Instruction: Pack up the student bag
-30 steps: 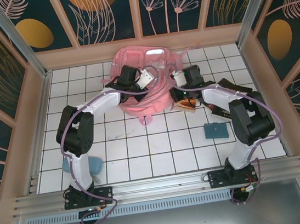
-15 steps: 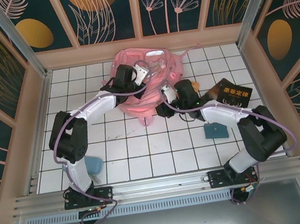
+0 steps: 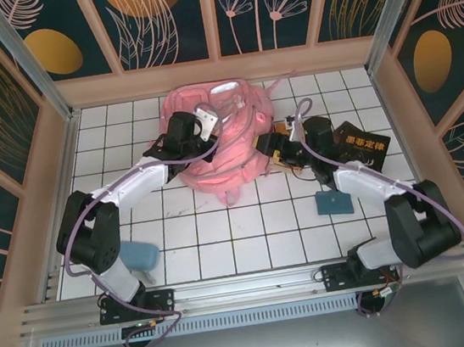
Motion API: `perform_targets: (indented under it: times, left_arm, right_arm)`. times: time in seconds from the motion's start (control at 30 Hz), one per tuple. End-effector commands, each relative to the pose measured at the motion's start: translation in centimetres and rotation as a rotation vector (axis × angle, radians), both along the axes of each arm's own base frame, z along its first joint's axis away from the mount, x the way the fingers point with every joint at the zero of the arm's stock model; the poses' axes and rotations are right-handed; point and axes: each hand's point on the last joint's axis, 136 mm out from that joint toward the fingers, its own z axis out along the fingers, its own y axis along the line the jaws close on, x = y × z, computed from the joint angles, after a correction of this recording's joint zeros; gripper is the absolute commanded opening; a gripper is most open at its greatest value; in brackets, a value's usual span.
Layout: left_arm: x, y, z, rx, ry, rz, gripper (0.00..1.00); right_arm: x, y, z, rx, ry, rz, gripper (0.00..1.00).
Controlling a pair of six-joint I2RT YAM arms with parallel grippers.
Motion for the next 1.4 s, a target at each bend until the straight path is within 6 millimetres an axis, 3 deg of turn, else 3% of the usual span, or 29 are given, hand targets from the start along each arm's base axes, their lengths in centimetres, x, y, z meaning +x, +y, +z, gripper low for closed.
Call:
perform_targets:
  times: [0.0,0.2,0.3,0.43,0.53,0.67,0.8,1.0,1.17,1.23,1.37]
  left_arm:
    - [0.6,-0.3,5.5,-0.132,-0.117,0.012,0.00]
    - [0.5,0.1,4.2,-0.092,-0.098,0.015,0.00]
    - [0.4,0.2,4.2,-0.087,-0.096,0.018,0.00]
    - [0.6,0.8,4.4,-0.077,-0.111,0.051,0.00]
    - [0.8,1.1,4.7,-0.078,-0.119,0.069,0.00]
    - [0.7,0.8,4.5,-0.079,-0.117,0.053,0.00]
    - [0.6,0.7,4.3,-0.082,-0.112,0.044,0.00]
    - [0.3,0.7,4.4,-0.095,-0.108,0.045,0.00]
    - [0.2,1.8,5.3,-0.116,-0.107,0.114,0.01]
    - [0.1,3.0,5.9,-0.141,-0.100,0.198,0.22]
    - [-0.7,6.8,5.8,-0.153,-0.032,0.424,0.48]
  right_arm:
    - [0.7,1.6,1.0,0.118,0.059,0.019,0.76]
    - [1.8,3.4,1.7,0.110,0.039,0.067,0.70]
    - [2.1,3.7,1.1,0.065,0.058,0.063,0.64]
    - [2.5,2.8,-0.4,-0.014,0.113,-0.001,0.61]
    - [2.3,1.4,-1.0,-0.101,0.129,-0.085,0.69]
    - [1.8,1.0,0.4,-0.144,0.095,-0.122,0.69]
    - [1.6,2.7,1.5,-0.134,0.080,-0.071,0.60]
    - [2.0,5.3,0.6,-0.127,0.124,-0.009,0.43]
    - [2.2,6.7,0.9,-0.113,0.115,0.021,0.16]
    - [2.3,7.5,1.6,-0.093,0.090,0.040,0.10]
    - [2.8,9.5,3.0,-0.055,0.053,0.071,0.06]
